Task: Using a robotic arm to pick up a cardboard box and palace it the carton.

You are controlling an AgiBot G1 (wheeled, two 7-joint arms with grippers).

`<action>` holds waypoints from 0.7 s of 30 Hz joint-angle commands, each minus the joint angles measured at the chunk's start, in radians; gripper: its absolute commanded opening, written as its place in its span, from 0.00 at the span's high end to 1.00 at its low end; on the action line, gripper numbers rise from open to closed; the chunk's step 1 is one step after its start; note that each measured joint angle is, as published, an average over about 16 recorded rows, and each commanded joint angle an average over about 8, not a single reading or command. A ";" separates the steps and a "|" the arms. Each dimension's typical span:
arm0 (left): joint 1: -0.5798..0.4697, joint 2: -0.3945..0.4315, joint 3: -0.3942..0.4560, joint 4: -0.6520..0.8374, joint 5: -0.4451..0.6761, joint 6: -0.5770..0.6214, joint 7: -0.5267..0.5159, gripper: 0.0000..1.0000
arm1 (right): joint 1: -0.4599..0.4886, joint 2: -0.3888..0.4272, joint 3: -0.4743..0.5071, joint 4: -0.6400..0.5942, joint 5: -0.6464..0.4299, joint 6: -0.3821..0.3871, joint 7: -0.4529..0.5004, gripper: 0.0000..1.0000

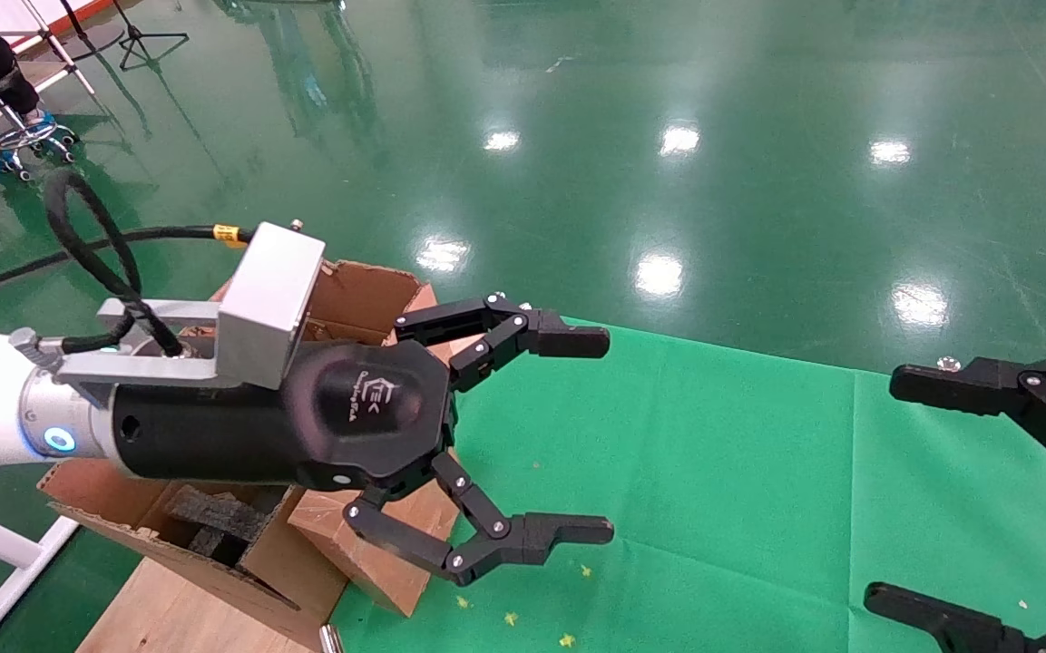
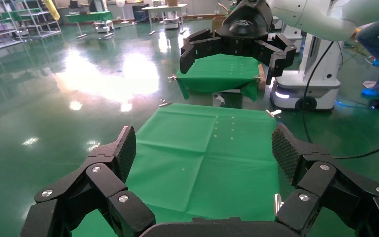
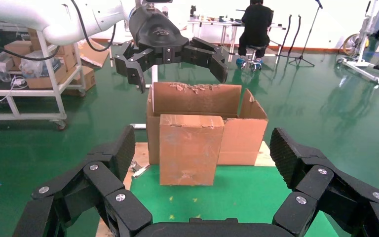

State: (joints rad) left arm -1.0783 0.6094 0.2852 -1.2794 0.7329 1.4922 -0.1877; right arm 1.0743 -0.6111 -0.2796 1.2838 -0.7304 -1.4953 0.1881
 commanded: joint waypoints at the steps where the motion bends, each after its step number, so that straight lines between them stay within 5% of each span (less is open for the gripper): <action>1: 0.000 0.000 0.000 0.000 0.000 0.000 0.000 0.00 | 0.000 0.000 0.000 0.000 0.000 0.000 0.000 0.00; 13: 0.000 0.000 0.000 0.000 0.001 0.000 0.000 0.00 | 0.000 0.000 0.000 0.000 0.000 0.000 0.000 0.03; 15: -0.001 -0.003 0.001 -0.001 0.006 0.000 0.001 0.00 | 0.000 0.000 0.000 0.000 0.000 0.000 0.000 0.19; 21: -0.066 -0.044 0.038 -0.025 0.147 0.004 -0.013 0.00 | 0.000 0.000 0.000 -0.001 0.000 0.000 -0.001 0.91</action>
State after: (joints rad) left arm -1.1597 0.5721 0.3276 -1.2962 0.8889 1.4946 -0.2134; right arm 1.0746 -0.6111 -0.2800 1.2833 -0.7302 -1.4954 0.1873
